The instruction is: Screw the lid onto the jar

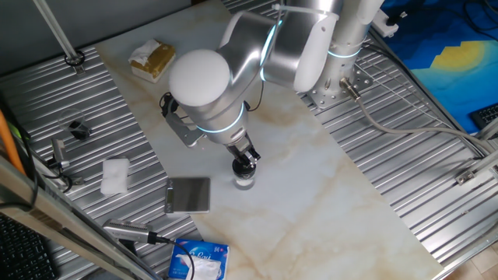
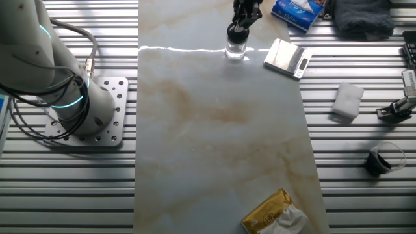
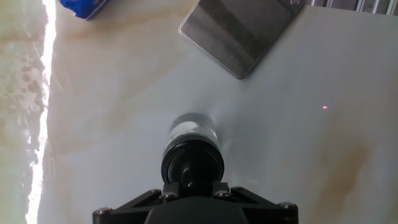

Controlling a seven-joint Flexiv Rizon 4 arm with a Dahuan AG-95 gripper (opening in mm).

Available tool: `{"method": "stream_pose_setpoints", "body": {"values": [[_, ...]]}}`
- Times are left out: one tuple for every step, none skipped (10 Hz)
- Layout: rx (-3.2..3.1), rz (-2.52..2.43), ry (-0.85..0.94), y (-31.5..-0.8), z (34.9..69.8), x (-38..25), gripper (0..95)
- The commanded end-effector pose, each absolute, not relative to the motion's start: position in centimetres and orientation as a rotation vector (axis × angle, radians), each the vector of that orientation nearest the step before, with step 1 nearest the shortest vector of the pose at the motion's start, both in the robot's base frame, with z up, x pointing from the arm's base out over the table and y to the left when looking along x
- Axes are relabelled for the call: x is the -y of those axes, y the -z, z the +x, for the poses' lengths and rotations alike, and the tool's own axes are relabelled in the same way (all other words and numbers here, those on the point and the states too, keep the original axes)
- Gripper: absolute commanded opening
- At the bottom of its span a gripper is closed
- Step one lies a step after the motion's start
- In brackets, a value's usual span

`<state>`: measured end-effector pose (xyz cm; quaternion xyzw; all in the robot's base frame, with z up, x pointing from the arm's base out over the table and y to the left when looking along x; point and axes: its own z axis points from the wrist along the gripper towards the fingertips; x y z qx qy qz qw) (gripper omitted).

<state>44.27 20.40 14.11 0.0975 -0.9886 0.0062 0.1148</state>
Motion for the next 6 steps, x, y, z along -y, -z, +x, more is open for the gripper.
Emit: {"method": "stream_pose_setpoints", "body": {"values": [[2.904, 0.287, -0.025, -13.89, 44.32, -20.3, 0.0], [2.906, 0.29, -0.034, -13.83, 44.34, -20.27, 0.0], [2.906, 0.291, -0.041, -13.79, 44.36, -20.26, 0.0], [2.907, 0.291, -0.047, -13.73, 44.38, -20.29, 0.0], [2.908, 0.288, -0.052, -13.67, 44.39, -20.37, 0.0], [2.909, 0.288, -0.063, -13.58, 44.41, -20.5, 0.0]]}}
